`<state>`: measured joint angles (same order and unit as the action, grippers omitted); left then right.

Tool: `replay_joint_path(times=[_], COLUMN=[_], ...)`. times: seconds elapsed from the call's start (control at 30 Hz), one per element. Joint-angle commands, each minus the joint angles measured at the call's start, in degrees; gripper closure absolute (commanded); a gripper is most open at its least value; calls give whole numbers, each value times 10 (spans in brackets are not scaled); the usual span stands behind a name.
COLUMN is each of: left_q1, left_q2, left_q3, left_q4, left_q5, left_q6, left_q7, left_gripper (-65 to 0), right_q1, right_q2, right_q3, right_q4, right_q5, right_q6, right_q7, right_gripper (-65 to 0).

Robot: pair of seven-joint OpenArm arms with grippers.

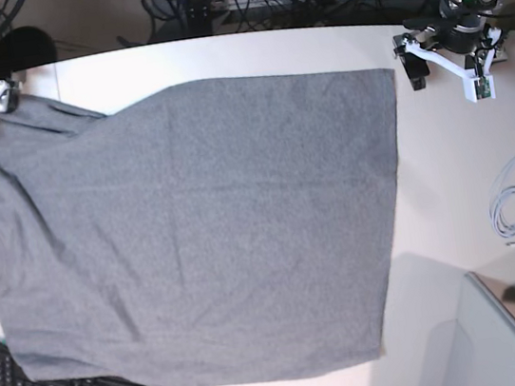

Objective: Layout the t-shirt on the table in an organized manner, then fold the t-shirt properly
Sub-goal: 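Regrasp the shirt corners and pull them apart to tension the edge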

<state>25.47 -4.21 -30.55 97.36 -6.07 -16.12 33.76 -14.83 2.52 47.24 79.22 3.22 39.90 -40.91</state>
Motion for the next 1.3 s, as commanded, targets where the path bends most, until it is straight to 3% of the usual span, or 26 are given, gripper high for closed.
replay_joint_path(times=[0.0, 0.1, 0.13, 0.2, 0.57, 0.8, 0.9, 0.93, 1.0, 1.13, 1.17, 1.27], left_q1=[-1, 1, 1, 2, -24, -31, -33, -33, -31, -30, -30, -28], left_q2=[-3, 1, 10, 24, 45, 33, 32, 32, 28, 29, 29, 29], left_q3=[7, 25, 25, 21, 27, 28, 32, 45, 65, 75, 73, 73], left_q4=[4, -9, -9, -9, -101, -156, -177, -179, -179, -175, -175, -164], left_q5=[-6, -6, -6, -6, -7, -124, -143, -142, -146, -146, -146, -146], left_q6=[-5, -49, -62, -78, -79, -80, -80, -80, -80, -80, -80, -80], left_q7=[-12, -12, -12, -12, -13, -11, -11, -11, -12, -12, -12, -11], left_gripper=[-558, -558, -558, -558, -556, -555, -550, -527, -421, -63, 0, 0], right_q1=[-7, -9, -10, -17, -42, -40, -40, -40, -41, -44, -47, -50], right_q2=[2, 2, 2, 2, -12, -12, -12, -12, -12, -13, -14, -29], right_q3=[1, 3, 5, 5, 1, 0, 0, 0, 0, 0, 0, 0], right_q4=[1, 3, 3, 7, 84, 84, 84, 84, 84, 85, 85, 98], right_q5=[2, 2, 2, 2, 3, 3, 3, 3, 3, 3, 4, 4], right_q6=[1, 1, 1, 1, 1, 1, 1, 1, 1, 1, 1, 1], right_q7=[-5, -7, -8, -8, -27, -27, -27, -27, -27, -29, -37, -57], right_gripper=[-321, -54, 0, -12, -5, -5, -5, -5, -5, -5, -5, -5])
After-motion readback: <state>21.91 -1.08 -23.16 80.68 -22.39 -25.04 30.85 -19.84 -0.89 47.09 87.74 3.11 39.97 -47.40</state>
